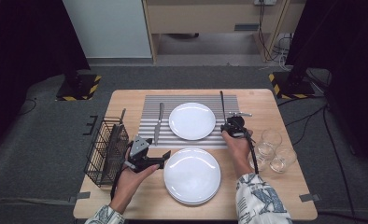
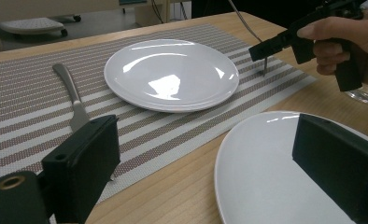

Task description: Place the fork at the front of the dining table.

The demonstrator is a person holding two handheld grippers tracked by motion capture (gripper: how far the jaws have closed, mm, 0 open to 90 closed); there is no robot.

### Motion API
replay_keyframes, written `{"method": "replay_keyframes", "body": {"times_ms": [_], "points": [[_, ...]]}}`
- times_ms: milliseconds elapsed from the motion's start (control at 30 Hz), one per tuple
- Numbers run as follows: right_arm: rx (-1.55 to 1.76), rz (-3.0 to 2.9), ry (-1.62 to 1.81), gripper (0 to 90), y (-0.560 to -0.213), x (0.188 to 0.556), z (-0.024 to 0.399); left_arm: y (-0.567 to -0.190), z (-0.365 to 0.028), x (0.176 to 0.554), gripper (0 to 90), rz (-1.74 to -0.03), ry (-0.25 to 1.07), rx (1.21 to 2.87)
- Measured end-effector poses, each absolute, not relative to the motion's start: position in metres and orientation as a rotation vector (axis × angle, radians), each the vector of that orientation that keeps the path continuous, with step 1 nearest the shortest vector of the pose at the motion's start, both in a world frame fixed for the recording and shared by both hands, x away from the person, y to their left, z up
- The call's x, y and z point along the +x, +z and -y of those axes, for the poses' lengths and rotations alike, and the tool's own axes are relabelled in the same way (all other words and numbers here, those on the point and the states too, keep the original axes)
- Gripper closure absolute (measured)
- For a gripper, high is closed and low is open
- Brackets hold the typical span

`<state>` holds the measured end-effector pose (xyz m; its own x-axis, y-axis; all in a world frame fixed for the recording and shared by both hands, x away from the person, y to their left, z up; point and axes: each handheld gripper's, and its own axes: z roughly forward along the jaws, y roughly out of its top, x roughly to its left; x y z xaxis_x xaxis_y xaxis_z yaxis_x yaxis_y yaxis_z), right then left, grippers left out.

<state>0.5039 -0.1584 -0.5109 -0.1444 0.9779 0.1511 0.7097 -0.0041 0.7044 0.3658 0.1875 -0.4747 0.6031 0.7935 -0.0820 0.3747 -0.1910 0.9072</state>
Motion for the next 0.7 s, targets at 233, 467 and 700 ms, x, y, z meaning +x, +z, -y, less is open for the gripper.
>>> {"method": "replay_keyframes", "body": {"times_ms": [233,467,700], "points": [[1.764,-1.88,0.954,68.7,-0.514,0.51,0.16,-0.475,-0.187,0.366,6.9,-0.949,0.504,1.797],[1.783,-1.877,0.944,69.7,-0.518,0.513,0.16,-0.475,-0.188,0.366,6.9,-0.952,0.504,1.794],[1.832,-1.862,0.941,77.3,-0.526,0.513,0.165,-0.475,-0.186,0.366,7.1,-0.945,0.503,1.795]]}}
